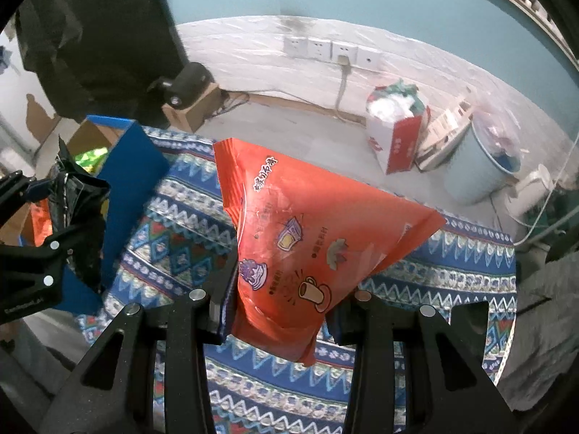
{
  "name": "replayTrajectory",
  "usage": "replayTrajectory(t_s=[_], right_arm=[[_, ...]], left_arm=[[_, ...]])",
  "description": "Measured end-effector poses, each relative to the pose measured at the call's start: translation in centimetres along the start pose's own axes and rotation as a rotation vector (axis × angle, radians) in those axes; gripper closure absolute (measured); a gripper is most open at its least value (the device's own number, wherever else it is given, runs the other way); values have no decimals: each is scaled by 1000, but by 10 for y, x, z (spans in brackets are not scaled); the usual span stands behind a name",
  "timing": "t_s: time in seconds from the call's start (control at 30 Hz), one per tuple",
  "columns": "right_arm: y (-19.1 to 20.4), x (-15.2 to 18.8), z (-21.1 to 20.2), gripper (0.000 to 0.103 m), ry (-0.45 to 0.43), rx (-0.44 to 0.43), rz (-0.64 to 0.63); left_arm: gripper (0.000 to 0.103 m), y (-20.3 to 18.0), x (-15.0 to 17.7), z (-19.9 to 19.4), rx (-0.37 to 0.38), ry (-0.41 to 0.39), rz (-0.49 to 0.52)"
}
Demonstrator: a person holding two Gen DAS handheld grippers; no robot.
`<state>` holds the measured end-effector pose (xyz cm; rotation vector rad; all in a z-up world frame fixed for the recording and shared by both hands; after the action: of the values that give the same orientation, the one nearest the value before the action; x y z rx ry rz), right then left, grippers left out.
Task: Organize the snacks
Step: 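Lift both held packets and carry them over the cardboard box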
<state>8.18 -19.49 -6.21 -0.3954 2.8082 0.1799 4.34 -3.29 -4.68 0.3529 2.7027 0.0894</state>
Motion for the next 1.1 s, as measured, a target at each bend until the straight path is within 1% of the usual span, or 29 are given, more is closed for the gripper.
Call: replayTrajectory(t_s=[0.23,0.53,1.1], right_arm=[[38,-23,-6,65,-25,-44,-45],[89,-51,-1,65,-35,-74,-112],[180,-95,9,65,-46,-130,-224]], left_arm=[[36,32,7,-9,-14,-18,-56],[36,78,21,-11,-24,-26,-135],[36,154,62,-5,-38,8,-271]])
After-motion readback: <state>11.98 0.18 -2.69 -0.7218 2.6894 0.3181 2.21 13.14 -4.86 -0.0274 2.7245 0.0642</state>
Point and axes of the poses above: each gripper's, at about its wrist camera, not at the fingertips, and z roughly the way its jaws point, y to its left, x to its underside, the point moved 1 cm from there along z, roughly the way its jaws point, and after that the axes turned 9 degrees about y, right-handed, at the moved point
